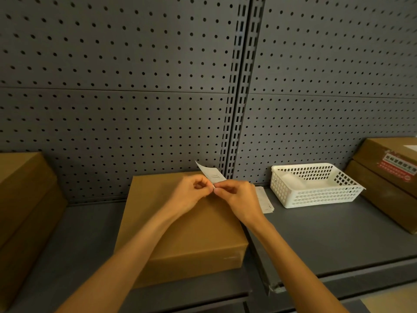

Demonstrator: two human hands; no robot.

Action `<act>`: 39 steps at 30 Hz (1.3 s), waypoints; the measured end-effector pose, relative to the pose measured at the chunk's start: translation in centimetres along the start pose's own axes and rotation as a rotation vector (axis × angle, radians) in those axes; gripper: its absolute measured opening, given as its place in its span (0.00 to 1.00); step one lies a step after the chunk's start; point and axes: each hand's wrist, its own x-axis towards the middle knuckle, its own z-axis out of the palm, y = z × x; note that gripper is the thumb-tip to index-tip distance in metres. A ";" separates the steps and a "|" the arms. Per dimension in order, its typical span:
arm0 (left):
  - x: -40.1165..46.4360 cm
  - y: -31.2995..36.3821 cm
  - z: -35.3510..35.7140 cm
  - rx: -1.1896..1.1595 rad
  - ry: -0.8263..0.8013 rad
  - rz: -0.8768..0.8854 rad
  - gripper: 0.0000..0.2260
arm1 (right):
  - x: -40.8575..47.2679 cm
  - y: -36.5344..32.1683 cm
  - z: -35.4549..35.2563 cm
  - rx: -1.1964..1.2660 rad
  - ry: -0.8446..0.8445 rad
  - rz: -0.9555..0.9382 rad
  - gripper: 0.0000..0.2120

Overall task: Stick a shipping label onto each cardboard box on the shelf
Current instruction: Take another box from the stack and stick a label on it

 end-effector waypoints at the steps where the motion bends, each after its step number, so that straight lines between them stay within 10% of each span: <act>1: 0.0 0.0 0.0 0.004 0.000 0.003 0.10 | 0.0 0.0 0.0 -0.011 -0.003 -0.007 0.07; 39: -0.1 -1.1 -0.5 0.202 0.141 -0.062 0.05 | -1.9 1.3 -10.0 0.177 0.509 0.222 0.10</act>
